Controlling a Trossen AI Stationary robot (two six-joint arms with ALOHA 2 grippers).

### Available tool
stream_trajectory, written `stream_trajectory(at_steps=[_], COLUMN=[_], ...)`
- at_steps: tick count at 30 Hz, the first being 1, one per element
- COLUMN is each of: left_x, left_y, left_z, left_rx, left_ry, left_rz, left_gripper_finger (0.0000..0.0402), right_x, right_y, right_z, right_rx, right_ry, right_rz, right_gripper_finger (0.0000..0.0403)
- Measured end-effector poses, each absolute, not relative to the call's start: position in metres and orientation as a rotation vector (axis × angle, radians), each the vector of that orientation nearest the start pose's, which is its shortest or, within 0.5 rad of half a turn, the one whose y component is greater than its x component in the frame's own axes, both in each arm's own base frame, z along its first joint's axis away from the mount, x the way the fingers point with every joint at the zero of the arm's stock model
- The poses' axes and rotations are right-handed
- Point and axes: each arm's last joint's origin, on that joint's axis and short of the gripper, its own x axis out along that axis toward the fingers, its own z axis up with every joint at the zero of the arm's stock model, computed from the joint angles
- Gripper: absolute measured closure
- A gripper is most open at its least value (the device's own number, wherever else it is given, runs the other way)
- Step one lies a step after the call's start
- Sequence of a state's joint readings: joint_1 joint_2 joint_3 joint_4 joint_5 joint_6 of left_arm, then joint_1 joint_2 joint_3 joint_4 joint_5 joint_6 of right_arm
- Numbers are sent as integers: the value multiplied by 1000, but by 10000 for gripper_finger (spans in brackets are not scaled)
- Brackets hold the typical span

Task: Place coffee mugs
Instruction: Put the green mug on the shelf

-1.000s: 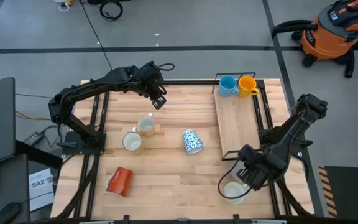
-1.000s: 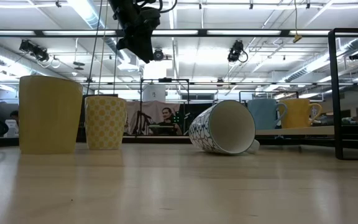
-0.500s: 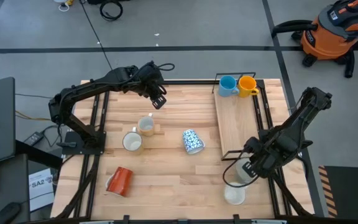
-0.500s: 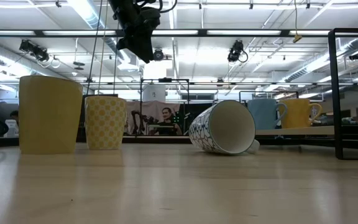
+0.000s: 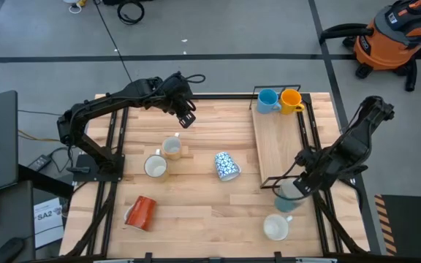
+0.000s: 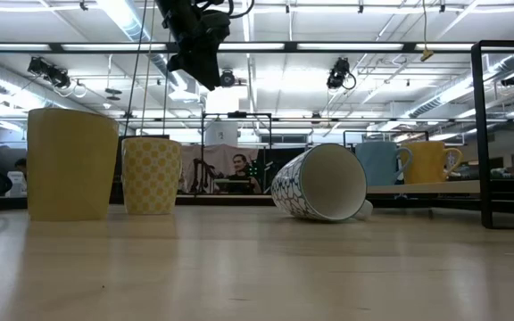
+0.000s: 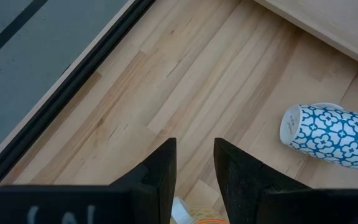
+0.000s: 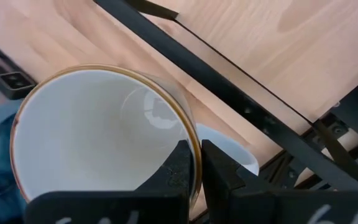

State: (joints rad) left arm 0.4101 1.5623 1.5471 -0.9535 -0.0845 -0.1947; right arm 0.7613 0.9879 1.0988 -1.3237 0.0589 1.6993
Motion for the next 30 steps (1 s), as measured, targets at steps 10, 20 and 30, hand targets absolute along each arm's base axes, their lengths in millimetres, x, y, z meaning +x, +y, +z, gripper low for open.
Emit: stream_trajectory(at_steps=[10,20,30], left_x=[292,292,293], left_y=[130,130,130], left_z=[345,345,346], left_rx=[-332,-332,-331], left_ry=[903,902,894], left_rz=[549,549,549], left_gripper_finger=[288,288,288], right_x=[92,95,103], right_y=[81,65,36], right_z=[340,353,352], right_rx=[1134,1322,1222], right_ry=[1134,809,382], right_rz=[-300,-377,-721], right_gripper_finger=[377,377,377])
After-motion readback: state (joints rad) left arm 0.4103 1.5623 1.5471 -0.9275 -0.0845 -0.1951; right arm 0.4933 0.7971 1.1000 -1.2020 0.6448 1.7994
